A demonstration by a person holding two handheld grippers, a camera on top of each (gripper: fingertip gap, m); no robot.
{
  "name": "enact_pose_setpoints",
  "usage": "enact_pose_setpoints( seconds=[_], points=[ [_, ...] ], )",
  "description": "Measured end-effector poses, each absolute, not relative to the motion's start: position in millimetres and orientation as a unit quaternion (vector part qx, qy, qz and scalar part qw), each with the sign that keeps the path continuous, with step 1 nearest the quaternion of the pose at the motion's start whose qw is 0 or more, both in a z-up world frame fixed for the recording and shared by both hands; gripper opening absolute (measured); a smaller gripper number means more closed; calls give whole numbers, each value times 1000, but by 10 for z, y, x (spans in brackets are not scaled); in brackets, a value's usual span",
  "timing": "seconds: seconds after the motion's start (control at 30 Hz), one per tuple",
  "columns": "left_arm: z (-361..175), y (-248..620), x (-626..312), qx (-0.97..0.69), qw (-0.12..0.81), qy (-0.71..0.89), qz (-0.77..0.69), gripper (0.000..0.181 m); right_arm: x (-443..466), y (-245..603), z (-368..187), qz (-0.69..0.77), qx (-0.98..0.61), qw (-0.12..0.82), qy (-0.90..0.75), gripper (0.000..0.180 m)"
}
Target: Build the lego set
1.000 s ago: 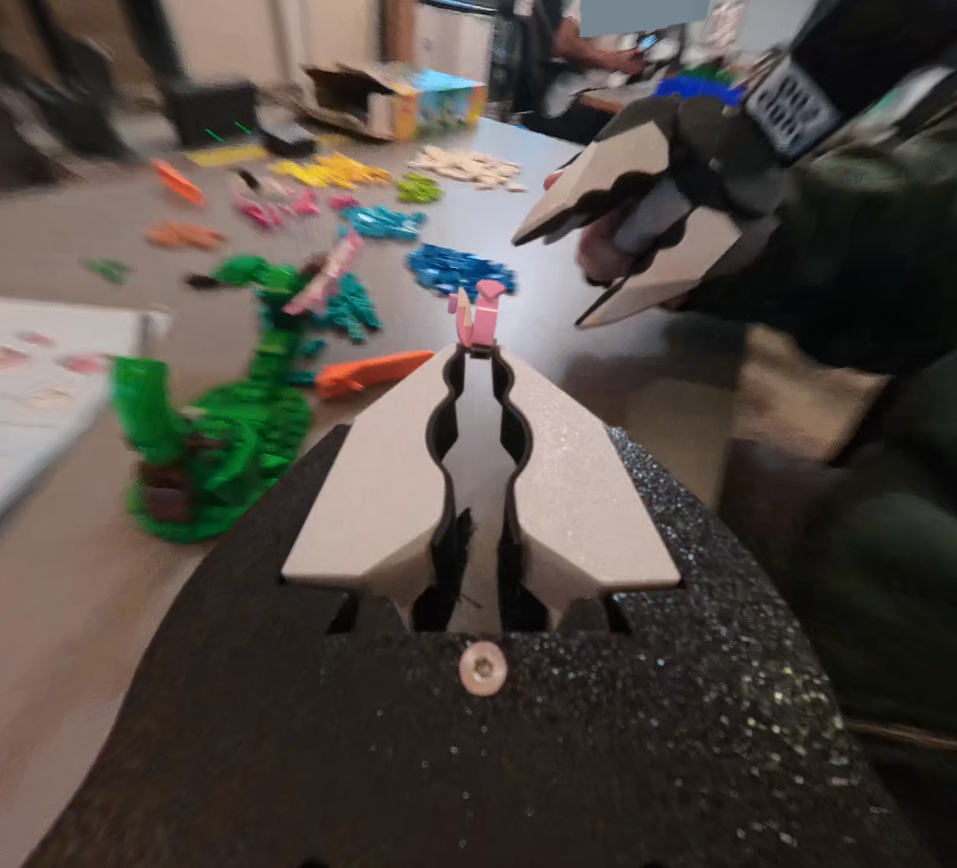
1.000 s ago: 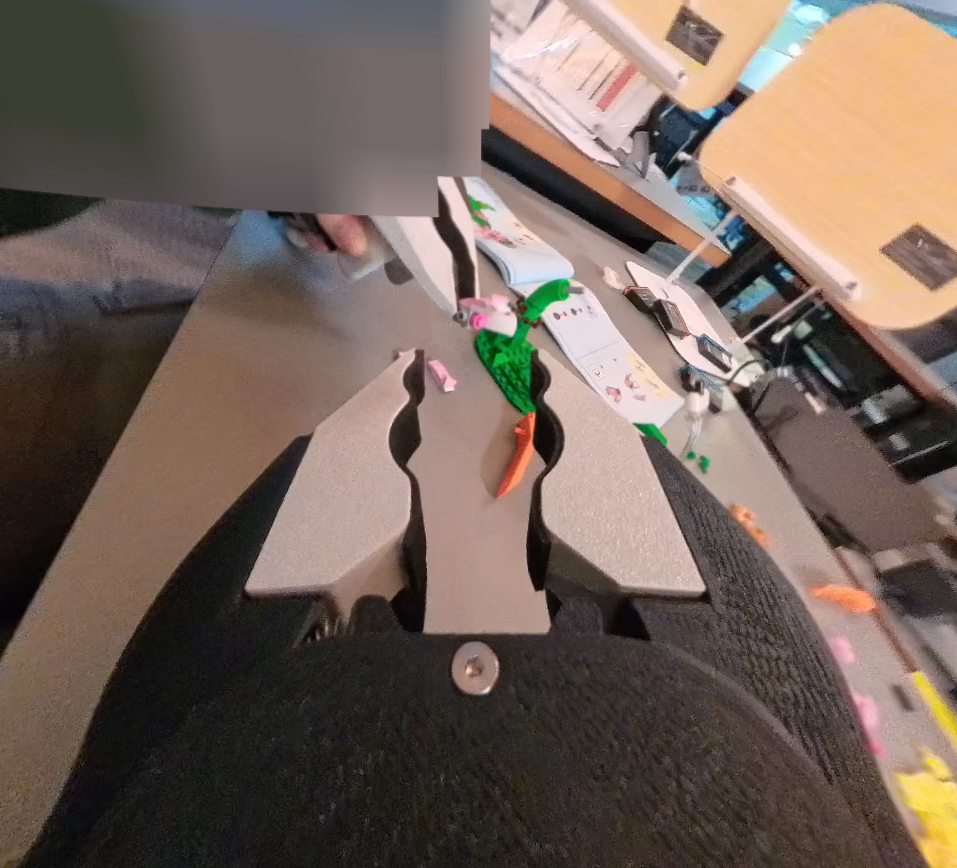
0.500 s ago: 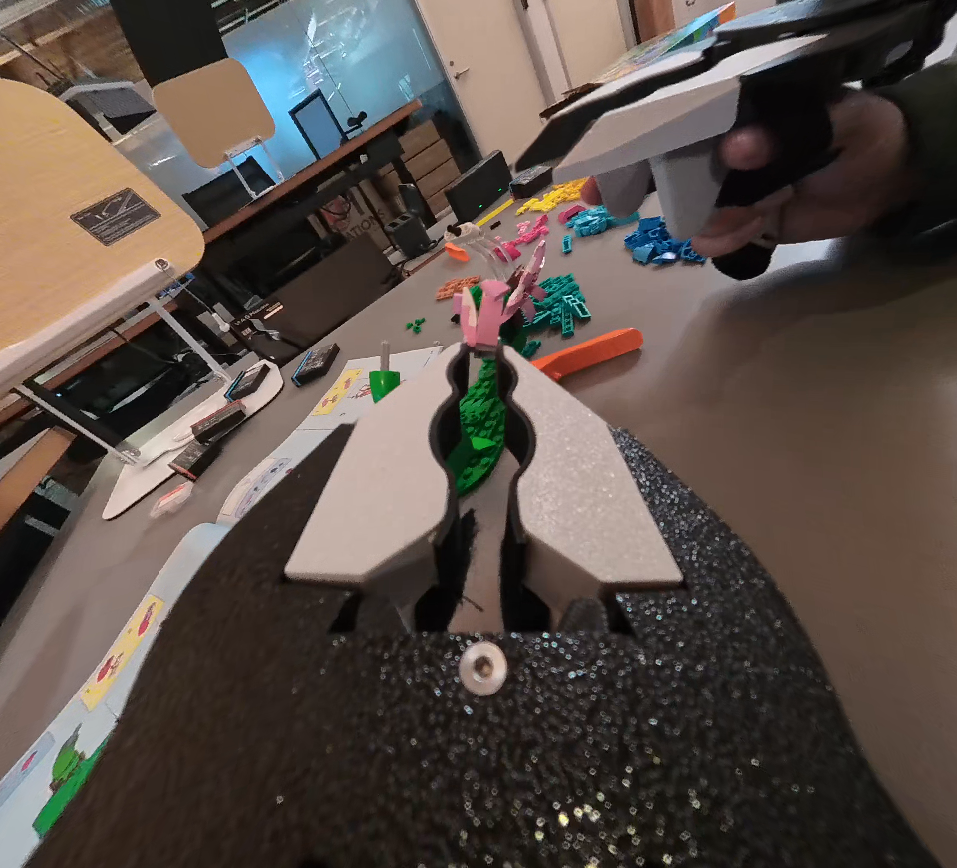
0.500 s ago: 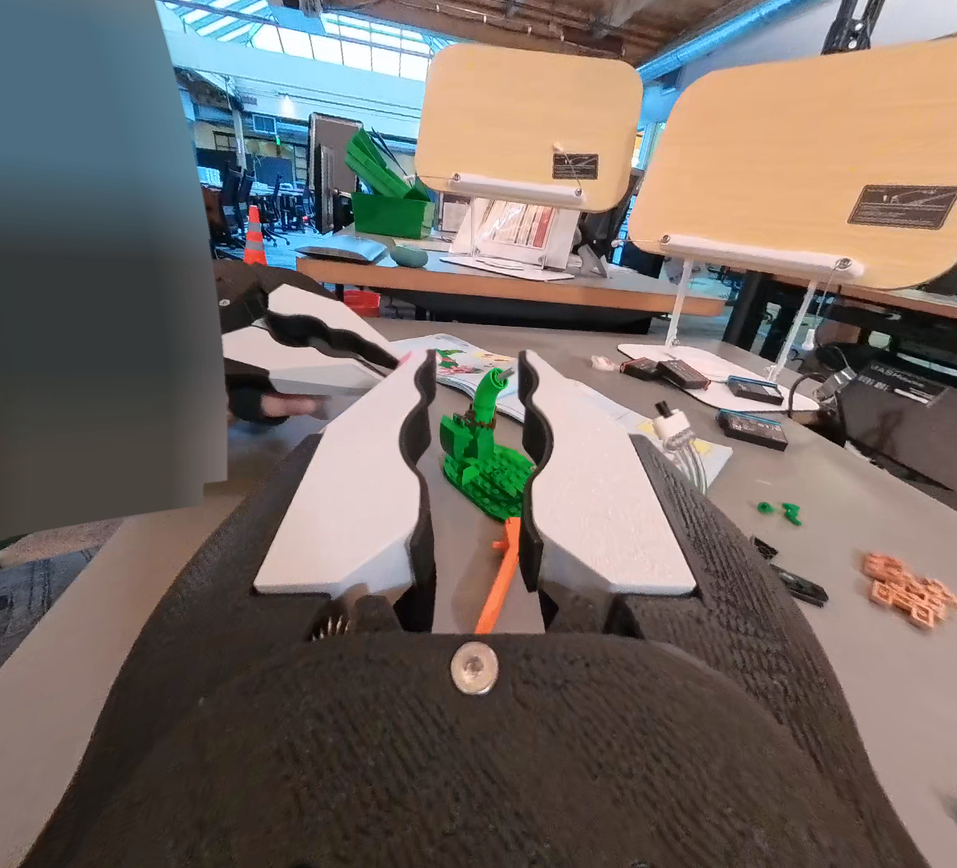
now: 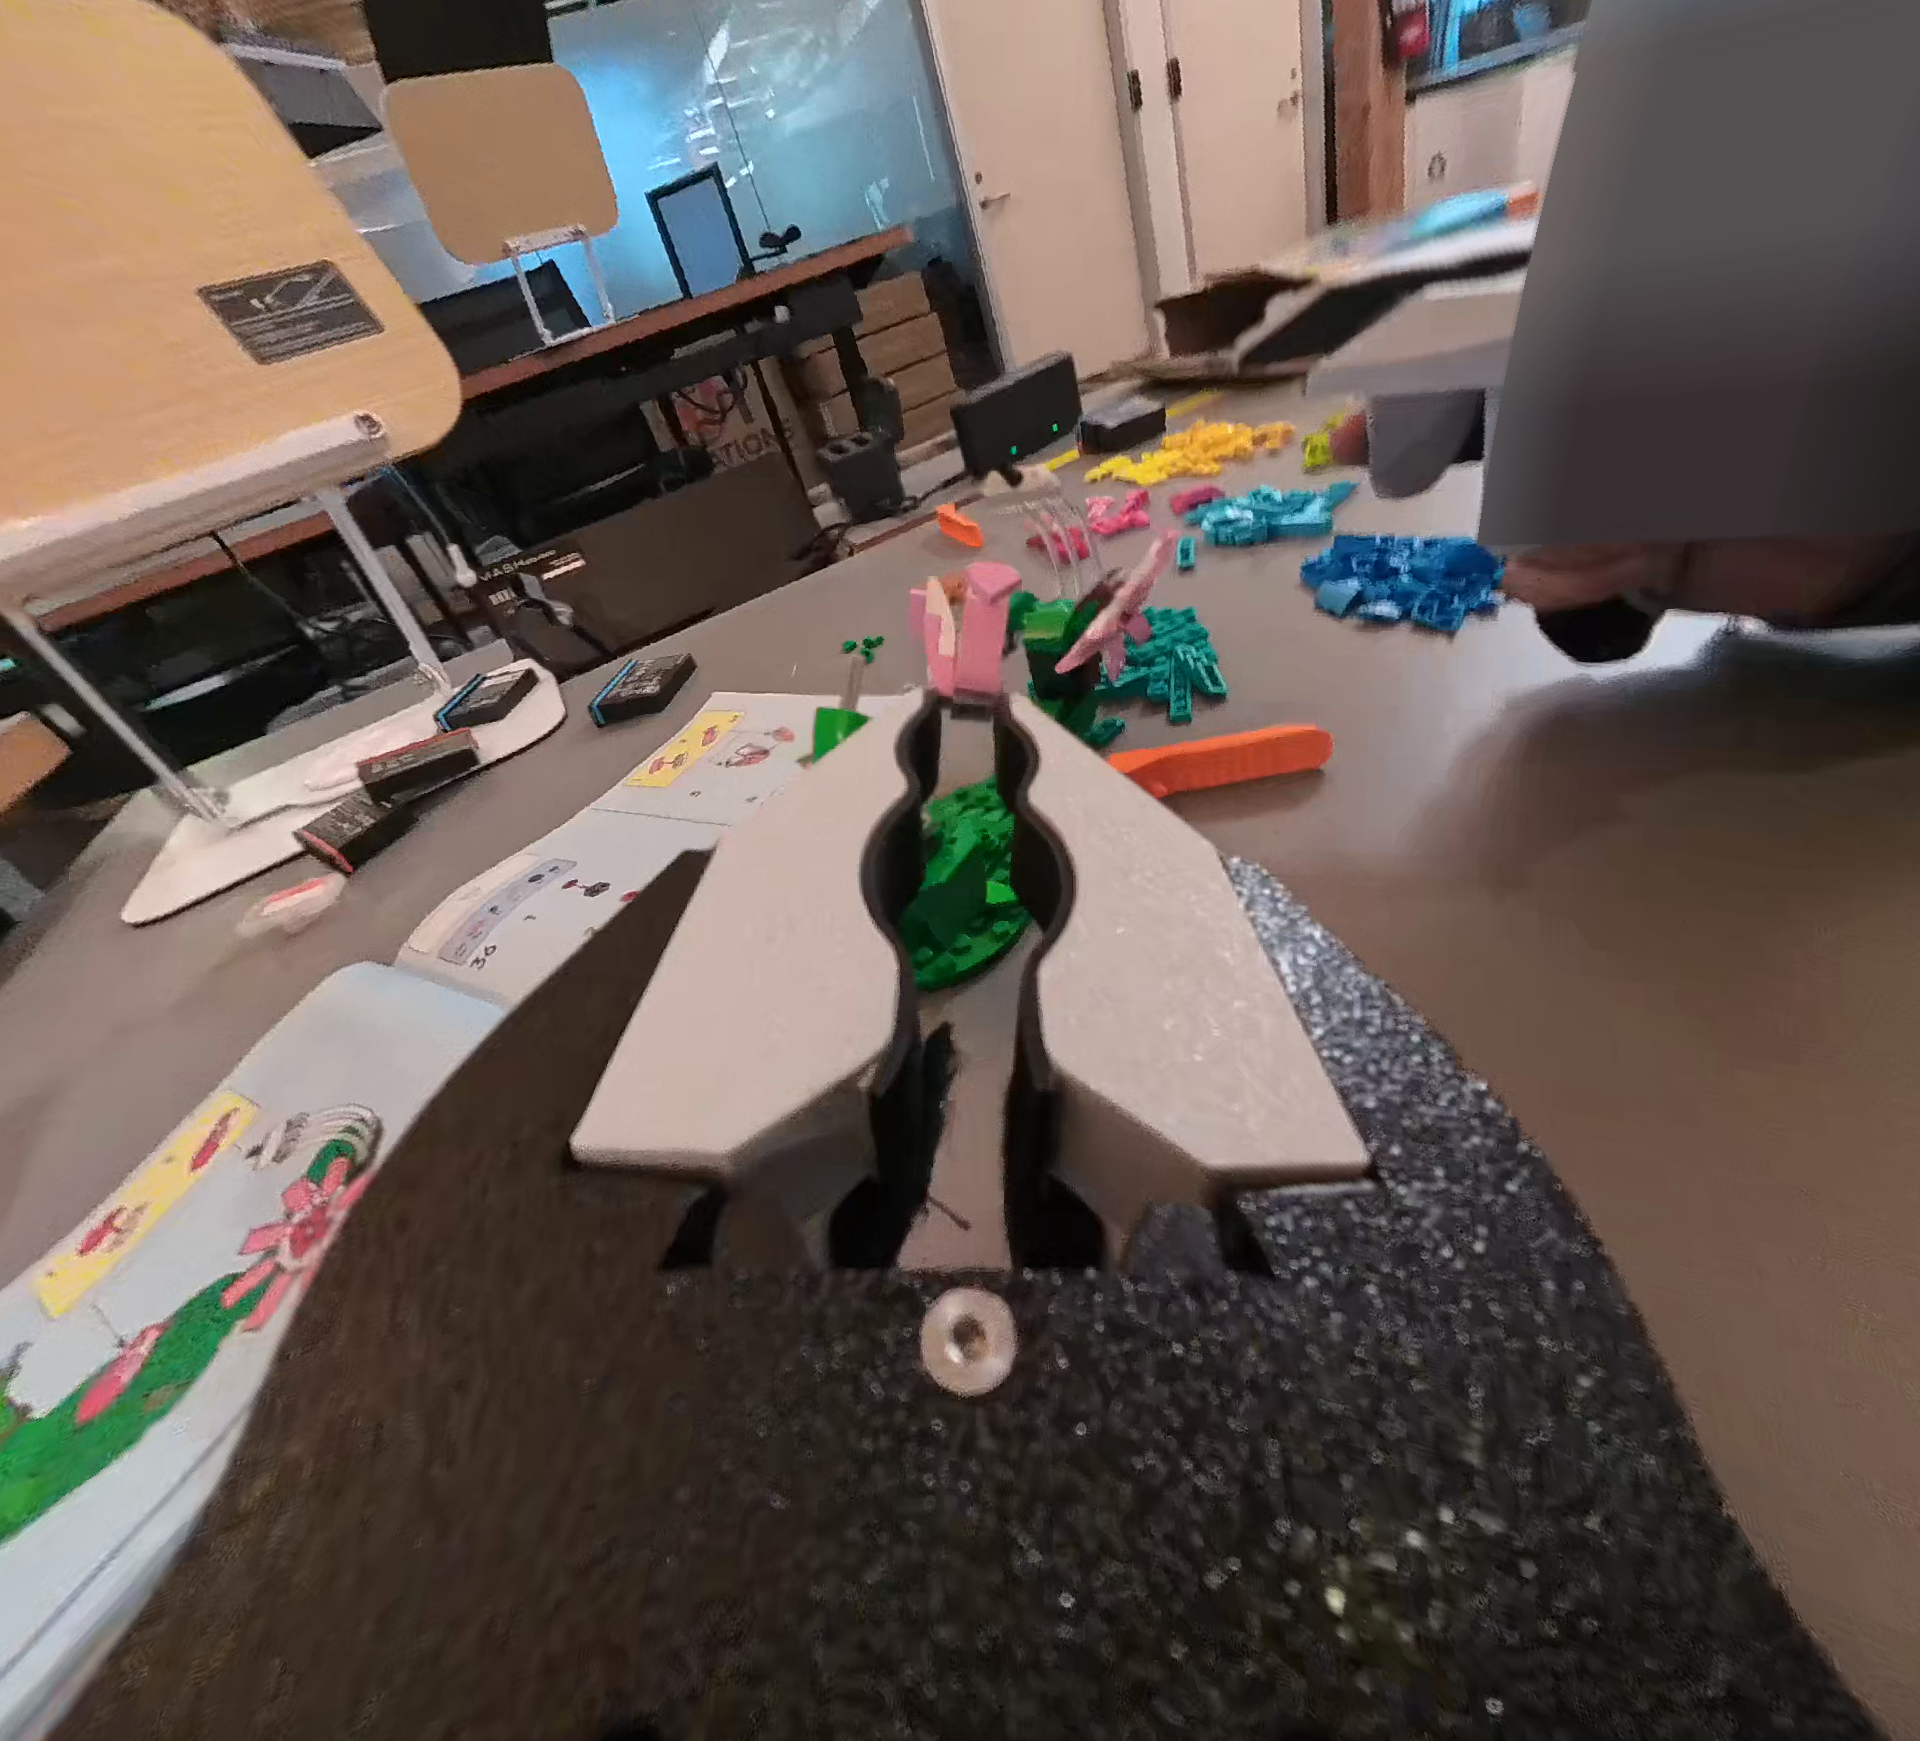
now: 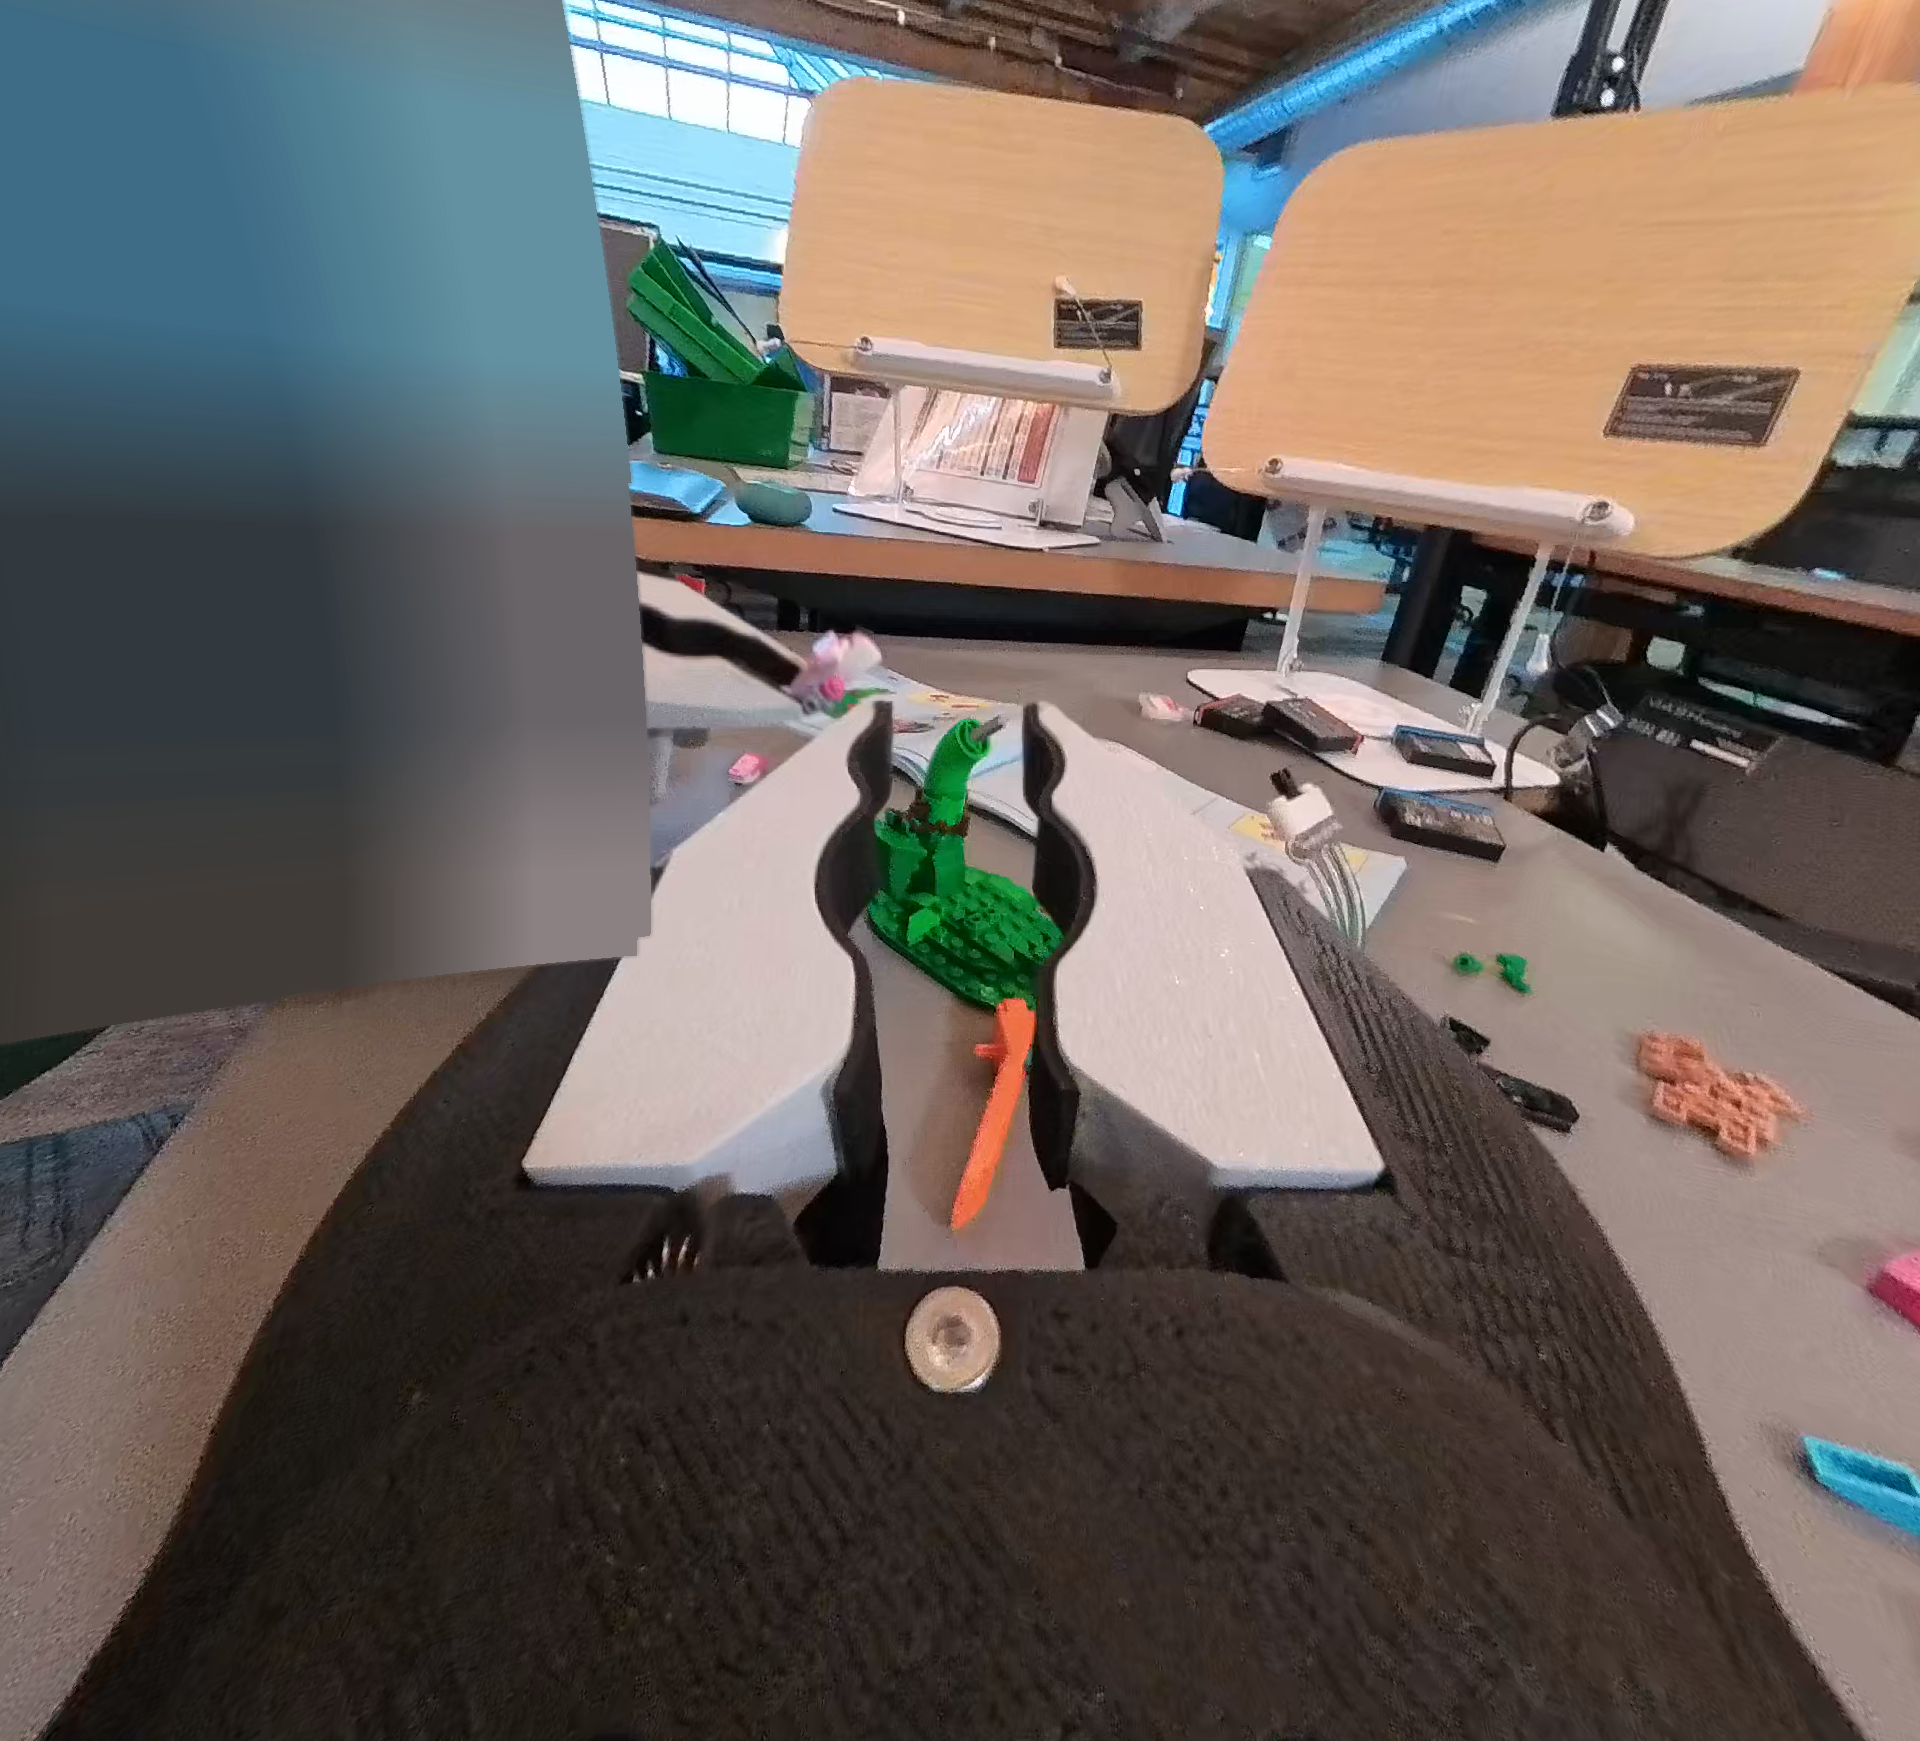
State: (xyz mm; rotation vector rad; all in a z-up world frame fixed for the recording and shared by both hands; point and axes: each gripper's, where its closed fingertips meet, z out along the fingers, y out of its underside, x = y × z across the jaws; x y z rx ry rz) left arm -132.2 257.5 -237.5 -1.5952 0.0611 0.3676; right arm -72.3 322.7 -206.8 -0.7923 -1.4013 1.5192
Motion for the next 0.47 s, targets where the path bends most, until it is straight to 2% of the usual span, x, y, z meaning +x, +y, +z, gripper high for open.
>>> enact_pose_setpoints(
  seconds=[0.17,0.27,0.47],
  points=[
    [-2197,2496,-1261,-669,740,12,71,7,-755,3152,-2164,601,-326,427,-592,23],
    [-2166,2583,-1022,-671,737,9,-77,8,-699,2991,-2161,617,-300,398,-609,24],
    [-2094,2618,-492,-648,613,-29,-451,7,-536,2728,-2198,640,-239,338,-648,27]
  ],
)
